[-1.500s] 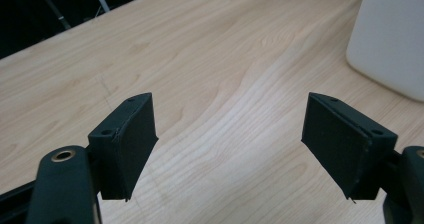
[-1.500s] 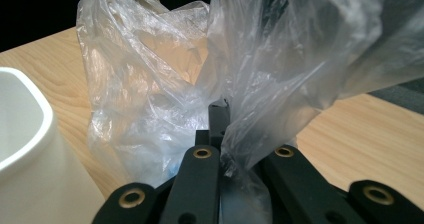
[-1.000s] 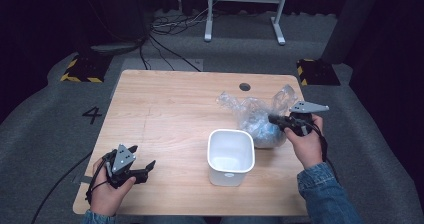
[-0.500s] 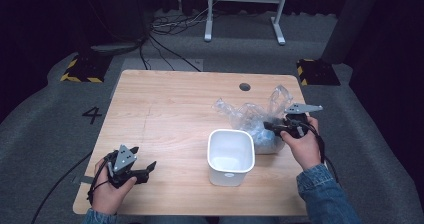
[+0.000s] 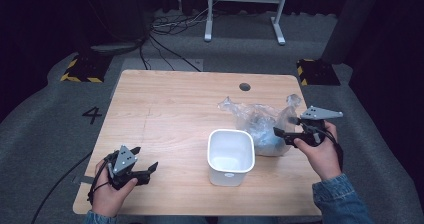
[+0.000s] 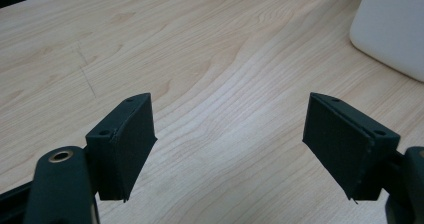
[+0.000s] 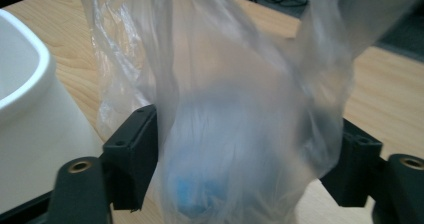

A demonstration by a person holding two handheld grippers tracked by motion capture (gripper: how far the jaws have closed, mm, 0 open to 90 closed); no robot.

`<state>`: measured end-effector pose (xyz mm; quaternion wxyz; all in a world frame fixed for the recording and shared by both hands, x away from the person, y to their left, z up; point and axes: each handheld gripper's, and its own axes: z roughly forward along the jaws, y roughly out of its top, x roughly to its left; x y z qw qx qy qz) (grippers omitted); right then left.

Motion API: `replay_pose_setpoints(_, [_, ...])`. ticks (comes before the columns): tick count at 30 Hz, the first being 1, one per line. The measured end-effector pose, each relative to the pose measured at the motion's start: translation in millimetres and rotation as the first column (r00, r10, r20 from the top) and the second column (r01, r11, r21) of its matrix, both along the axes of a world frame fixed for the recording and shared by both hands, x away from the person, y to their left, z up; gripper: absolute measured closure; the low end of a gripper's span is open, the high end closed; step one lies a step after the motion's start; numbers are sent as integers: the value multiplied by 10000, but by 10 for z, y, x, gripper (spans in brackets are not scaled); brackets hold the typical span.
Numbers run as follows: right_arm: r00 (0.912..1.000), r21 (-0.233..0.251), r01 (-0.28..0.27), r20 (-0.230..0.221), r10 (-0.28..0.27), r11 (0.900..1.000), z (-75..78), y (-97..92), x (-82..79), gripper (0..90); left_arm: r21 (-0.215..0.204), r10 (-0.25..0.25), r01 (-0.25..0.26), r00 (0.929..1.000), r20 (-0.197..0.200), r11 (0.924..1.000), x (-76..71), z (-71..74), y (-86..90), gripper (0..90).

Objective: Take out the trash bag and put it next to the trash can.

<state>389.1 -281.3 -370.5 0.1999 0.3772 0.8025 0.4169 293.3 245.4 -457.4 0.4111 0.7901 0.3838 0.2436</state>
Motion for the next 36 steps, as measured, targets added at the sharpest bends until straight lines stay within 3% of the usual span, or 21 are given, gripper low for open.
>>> replay_pose_setpoints(6, [9990, -229, -73, 437, 83, 9997, 156, -135, -210, 226, 21, -24, 24, 10000, -12, 10000, -15, 17, -20, 204])
replay_pose_setpoints(11, [9989, -371, -178, 426, 194, 9992, 162, -266, -373, 222, 58, 85, -85, 10000, -23, 9999, -57, 21, 14, 206])
replay_pose_setpoints(24, [9997, -549, 226, 78, -222, 9982, -46, -599, -559, 174, 338, 540, -529, 9980, -327, 9980, -75, -14, 140, 195])
replay_pose_setpoints(36, [9969, -599, 653, -393, -678, 9961, -357, -785, -597, 166, 859, 523, -460, 9959, -731, 9952, -52, -69, 287, 184])
